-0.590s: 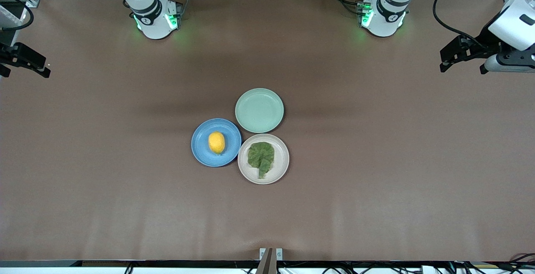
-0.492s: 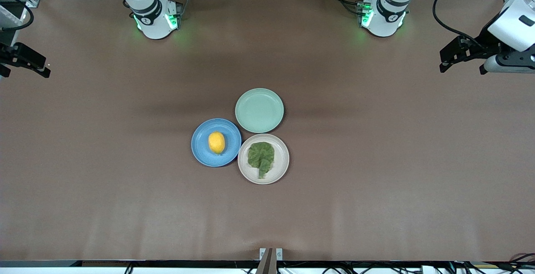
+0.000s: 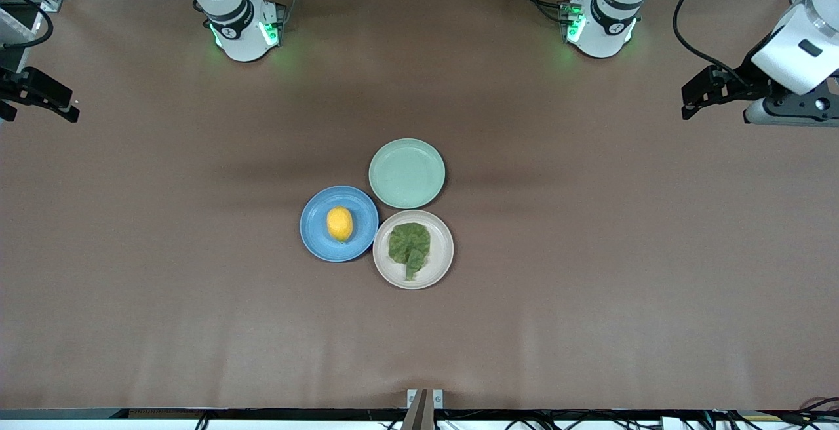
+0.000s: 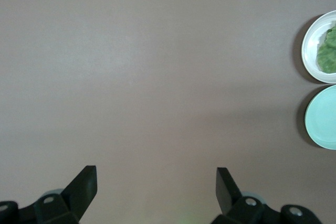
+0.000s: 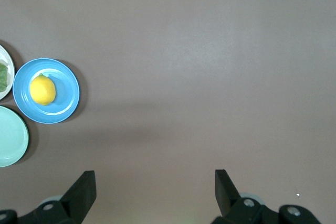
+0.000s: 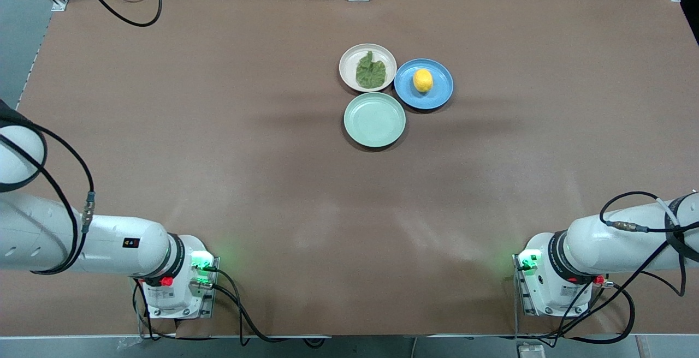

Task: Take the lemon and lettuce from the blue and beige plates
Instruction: 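Move the right gripper toward the lemon while the left gripper approaches the lettuce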

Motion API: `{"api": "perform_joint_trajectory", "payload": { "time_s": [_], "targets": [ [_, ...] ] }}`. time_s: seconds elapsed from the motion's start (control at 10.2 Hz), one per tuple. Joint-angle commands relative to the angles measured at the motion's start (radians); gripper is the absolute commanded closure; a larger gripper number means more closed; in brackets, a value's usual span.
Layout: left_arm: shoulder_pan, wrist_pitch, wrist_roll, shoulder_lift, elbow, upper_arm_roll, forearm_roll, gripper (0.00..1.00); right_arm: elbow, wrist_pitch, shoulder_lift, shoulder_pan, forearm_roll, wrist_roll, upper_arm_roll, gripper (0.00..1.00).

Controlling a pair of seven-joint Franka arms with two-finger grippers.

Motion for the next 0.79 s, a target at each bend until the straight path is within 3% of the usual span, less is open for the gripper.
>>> {"api": "perform_joint_trajectory", "payload": {
  "time_s": [0.0,0.49,0.69],
  "targets": [
    [-0.009,-0.021,0.012,0.082,0.069,-0.002,-0.022,0.00,-0.006,0.005,0.013,0.007,-0.010,0.000,0.003,0.00],
    [-0.120,0.002,-0.127,0.302,0.202,-0.001,-0.023,0.00,-0.011,0.033,0.114,0.080,0.001,0.027,0.007,0.00],
    [-0.170,0.065,-0.213,0.372,0.221,-0.001,-0.023,0.00,-0.009,0.073,0.171,0.114,0.003,0.114,0.041,0.00]
  ]
}}
